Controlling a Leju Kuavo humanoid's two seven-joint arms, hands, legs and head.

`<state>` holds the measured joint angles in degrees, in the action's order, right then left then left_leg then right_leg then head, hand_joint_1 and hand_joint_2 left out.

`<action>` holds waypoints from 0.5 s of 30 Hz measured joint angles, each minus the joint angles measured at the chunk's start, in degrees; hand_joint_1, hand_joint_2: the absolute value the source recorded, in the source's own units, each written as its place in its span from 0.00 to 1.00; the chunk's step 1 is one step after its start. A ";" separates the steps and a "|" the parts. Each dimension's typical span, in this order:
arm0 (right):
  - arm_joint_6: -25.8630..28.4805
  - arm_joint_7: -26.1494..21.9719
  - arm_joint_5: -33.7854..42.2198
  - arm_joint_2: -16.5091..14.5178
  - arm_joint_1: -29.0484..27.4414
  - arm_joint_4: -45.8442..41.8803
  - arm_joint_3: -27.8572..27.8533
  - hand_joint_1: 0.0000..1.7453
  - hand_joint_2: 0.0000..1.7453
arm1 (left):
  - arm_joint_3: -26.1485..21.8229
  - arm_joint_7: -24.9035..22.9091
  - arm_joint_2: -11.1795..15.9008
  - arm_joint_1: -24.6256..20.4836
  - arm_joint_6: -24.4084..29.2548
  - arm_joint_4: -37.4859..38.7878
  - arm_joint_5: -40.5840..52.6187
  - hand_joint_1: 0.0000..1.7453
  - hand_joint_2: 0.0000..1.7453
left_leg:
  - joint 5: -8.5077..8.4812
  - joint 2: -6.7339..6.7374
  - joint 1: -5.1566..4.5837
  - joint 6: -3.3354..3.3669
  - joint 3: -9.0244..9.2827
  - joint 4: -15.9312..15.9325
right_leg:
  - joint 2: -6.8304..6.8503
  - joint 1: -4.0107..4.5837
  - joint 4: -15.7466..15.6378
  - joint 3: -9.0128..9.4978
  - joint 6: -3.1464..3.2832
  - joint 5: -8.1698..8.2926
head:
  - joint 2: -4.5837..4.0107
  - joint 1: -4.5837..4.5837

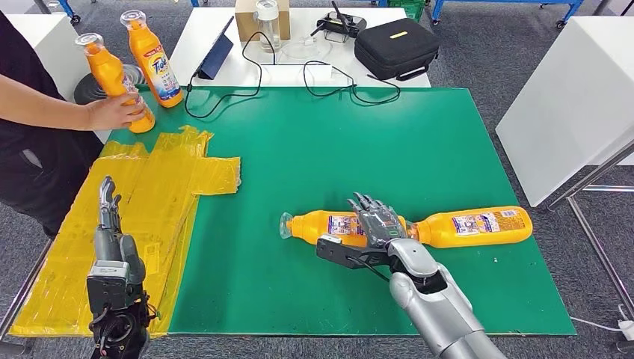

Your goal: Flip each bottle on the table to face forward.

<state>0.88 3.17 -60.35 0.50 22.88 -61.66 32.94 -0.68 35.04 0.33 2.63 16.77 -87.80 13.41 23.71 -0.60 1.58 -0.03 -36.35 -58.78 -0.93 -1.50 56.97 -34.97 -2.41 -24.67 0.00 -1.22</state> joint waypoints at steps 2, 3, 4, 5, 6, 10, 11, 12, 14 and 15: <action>-0.18 0.00 0.05 0.12 0.12 0.02 0.00 0.00 1.00 | 0.00 0.04 0.00 0.01 -0.03 0.00 -0.11 0.00 0.00 | 0.00 0.00 0.00 0.00 0.00 0.00 | 0.00 0.00 0.00 0.00 0.00 0.00 | 0.00 0.00; -0.39 0.00 0.09 0.14 0.19 0.09 0.01 0.00 1.00 | -0.01 0.09 0.00 0.01 -0.03 0.00 -0.13 0.00 0.00 | 0.00 0.00 0.00 0.00 0.00 0.00 | 0.00 0.00 0.00 0.00 0.00 0.00 | 0.00 0.00; -0.75 0.00 0.13 0.15 0.30 0.27 0.02 0.00 1.00 | -0.01 0.15 0.00 0.02 -0.02 0.00 -0.14 0.00 0.00 | 0.00 0.00 0.00 0.00 -0.01 0.00 | 0.00 0.00 0.00 0.00 0.00 0.00 | 0.00 -0.01; -1.22 0.00 0.15 0.14 0.43 0.64 0.06 0.00 1.00 | -0.01 0.21 0.00 0.02 -0.02 0.00 -0.16 0.00 0.00 | 0.00 0.00 0.00 0.00 -0.01 0.00 | 0.00 0.00 0.00 0.01 0.00 0.00 | 0.00 -0.01; -1.75 0.00 0.15 0.12 0.60 1.24 0.13 0.00 1.00 | -0.01 0.27 0.00 0.02 -0.01 0.00 -0.22 0.00 0.00 | 0.00 0.00 0.00 0.00 -0.01 0.00 | 0.00 0.00 0.00 0.01 0.00 0.00 | 0.00 -0.01; -3.82 0.12 0.21 0.06 1.83 4.85 0.92 0.00 1.00 | -0.02 0.43 0.03 0.18 0.02 -0.09 -0.84 0.00 0.00 | 0.00 0.00 0.00 0.00 0.01 0.00 | 0.00 0.00 0.00 0.02 0.00 0.00 | 0.00 -0.01; -4.66 0.27 0.24 0.05 2.42 5.87 1.23 0.00 1.00 | -0.02 0.43 0.05 0.25 0.03 -0.20 -1.10 0.00 0.00 | 0.00 0.00 0.00 0.00 0.03 0.00 | -0.01 0.00 0.00 0.03 0.00 0.00 | 0.00 -0.01; -5.61 0.53 0.23 0.05 3.11 6.92 1.61 0.00 1.00 | -0.03 0.38 0.08 0.34 0.05 -0.36 -1.41 0.00 0.00 | 0.01 0.01 0.00 0.00 0.08 0.00 | -0.02 0.00 0.00 0.05 0.00 0.00 | 0.00 -0.01; -7.40 1.14 0.11 0.04 4.54 9.14 2.45 0.00 1.00 | -0.05 0.18 0.16 0.54 0.05 -0.72 -2.11 0.00 0.00 | 0.03 0.03 0.00 -0.01 0.22 0.00 | -0.02 0.01 -0.01 0.14 0.01 -0.01 | 0.00 -0.01; -8.09 1.41 0.03 0.04 5.17 10.15 2.84 0.00 1.00 | -0.07 0.03 0.20 0.66 0.04 -0.90 -2.41 0.00 0.00 | 0.05 0.04 0.00 -0.01 0.30 0.00 | -0.02 0.01 -0.02 0.21 0.02 -0.02 | 0.00 0.00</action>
<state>-7.21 4.58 -60.32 0.54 28.05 -51.51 35.78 -0.74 35.07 0.53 3.29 16.81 -88.70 11.00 23.76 -0.55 1.59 -0.05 -36.04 -58.78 -0.95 -1.49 56.95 -34.75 -2.39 -24.69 0.00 -1.22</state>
